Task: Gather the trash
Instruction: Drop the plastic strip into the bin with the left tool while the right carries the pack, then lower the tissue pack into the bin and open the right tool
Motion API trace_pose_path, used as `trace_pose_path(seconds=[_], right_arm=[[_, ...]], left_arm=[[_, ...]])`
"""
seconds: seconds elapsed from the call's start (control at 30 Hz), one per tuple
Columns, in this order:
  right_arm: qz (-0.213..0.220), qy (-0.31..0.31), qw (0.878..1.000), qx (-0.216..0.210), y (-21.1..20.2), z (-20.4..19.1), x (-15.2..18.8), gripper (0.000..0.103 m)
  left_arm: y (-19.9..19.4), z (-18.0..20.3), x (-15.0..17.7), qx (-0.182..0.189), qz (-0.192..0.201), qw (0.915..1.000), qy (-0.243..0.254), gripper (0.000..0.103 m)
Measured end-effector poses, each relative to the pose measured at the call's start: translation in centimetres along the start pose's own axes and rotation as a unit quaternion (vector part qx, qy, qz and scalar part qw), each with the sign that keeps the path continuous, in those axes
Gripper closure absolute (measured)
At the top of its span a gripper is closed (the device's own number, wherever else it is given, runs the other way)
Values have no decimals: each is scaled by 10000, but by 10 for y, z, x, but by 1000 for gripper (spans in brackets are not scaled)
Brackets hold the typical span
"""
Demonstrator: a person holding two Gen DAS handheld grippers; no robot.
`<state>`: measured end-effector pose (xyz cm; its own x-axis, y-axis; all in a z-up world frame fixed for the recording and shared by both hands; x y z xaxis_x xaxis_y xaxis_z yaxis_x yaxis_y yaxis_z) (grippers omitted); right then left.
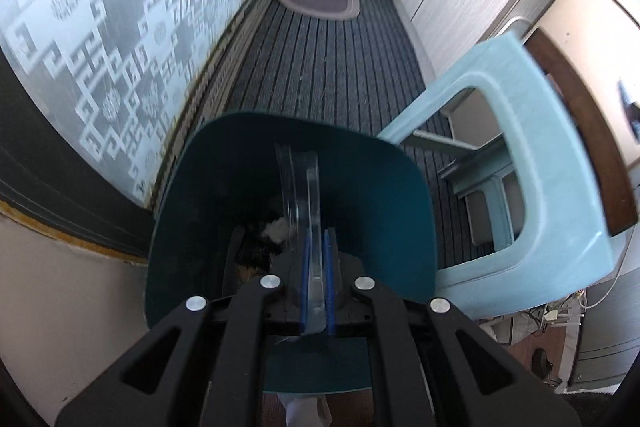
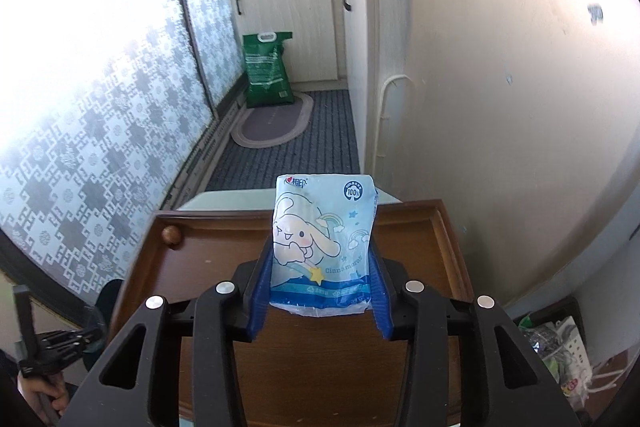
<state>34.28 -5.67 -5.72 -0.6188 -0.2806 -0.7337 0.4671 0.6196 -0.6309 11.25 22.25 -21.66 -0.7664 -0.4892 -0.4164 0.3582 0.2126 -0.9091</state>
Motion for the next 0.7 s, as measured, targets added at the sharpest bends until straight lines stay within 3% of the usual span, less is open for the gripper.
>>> trace_pose_path(seconds=[0.2, 0.33, 0.4, 0.5, 0.6, 0.7], right_arm=[[-62, -367, 9981, -494, 0, -51, -1, 60], [-104, -599, 9948, -817, 1, -88, -1, 60], [-164, -775, 9923, -952, 3, -107, 3, 60], [-301, -1024, 9883, -1087, 8, -133, 11, 60], [-462, -1266, 9828, -1263, 15, -161, 23, 60], [-548, -1476, 9771, -1431, 20, -184, 33, 60]], left_arm=[[27, 0, 12, -198, -427, 9988, 120, 95], [20, -3, 9, -247, -307, 9992, 81, 95], [6, -3, 1, -217, 8, 9997, 61, 96], [-45, -4, -22, -170, 1064, 9942, -71, 96], [-107, -5, -39, 27, 2142, 9766, -204, 96], [-148, -5, -43, 215, 2810, 9590, -301, 96]])
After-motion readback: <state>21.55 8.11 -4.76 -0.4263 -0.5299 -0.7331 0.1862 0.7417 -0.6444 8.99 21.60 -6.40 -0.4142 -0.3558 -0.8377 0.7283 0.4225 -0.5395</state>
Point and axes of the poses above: each gripper's, at about its wrist camera, not at the fingertips, and y roughly the way its jaws point, z to its right, x to its underside, the point moved 10 cm from there along y, roughly the way its jaws point, and after that the axes turned 14 degrees about -x, right-handed, at the moved point
